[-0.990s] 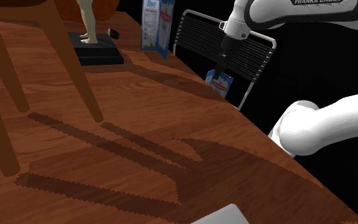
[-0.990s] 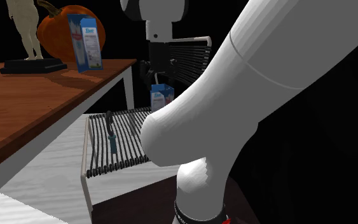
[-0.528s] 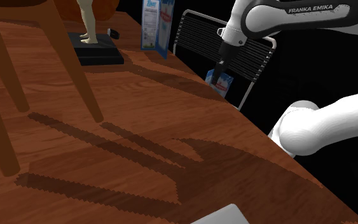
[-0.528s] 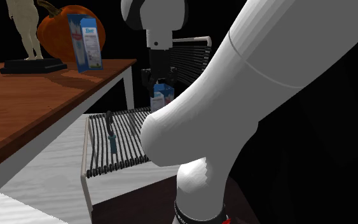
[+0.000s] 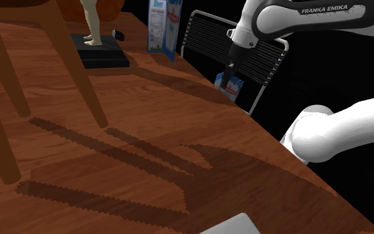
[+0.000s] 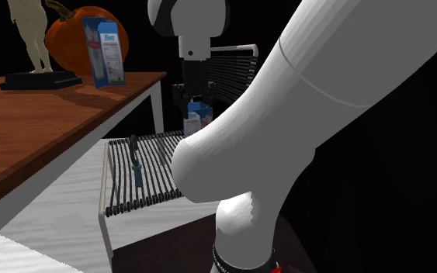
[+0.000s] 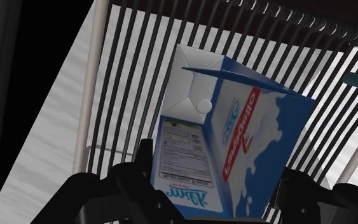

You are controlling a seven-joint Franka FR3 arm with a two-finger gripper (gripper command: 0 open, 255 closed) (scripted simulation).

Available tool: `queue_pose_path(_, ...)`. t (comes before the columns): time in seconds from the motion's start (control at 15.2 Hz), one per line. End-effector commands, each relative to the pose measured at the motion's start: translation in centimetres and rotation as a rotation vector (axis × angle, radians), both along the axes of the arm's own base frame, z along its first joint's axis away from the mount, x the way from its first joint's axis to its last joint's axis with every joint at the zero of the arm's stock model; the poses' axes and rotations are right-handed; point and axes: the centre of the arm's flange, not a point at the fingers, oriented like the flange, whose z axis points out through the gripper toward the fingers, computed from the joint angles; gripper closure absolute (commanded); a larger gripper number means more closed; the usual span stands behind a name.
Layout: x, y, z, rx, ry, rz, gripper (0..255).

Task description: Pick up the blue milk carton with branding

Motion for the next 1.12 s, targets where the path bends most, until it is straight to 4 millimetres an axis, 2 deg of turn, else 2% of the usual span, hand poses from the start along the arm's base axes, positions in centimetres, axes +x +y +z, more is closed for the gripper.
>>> queue_pose_path(0.0,0.0,0.0,0.4,-0.001,0.002,0.0,255)
queue_pose_path(0.92,0.0,0.0,7.8,-0.001,0.002,0.0,255)
queue_pose_path(1.06,0.0,0.0,7.9,-0.001,0.002,0.0,255)
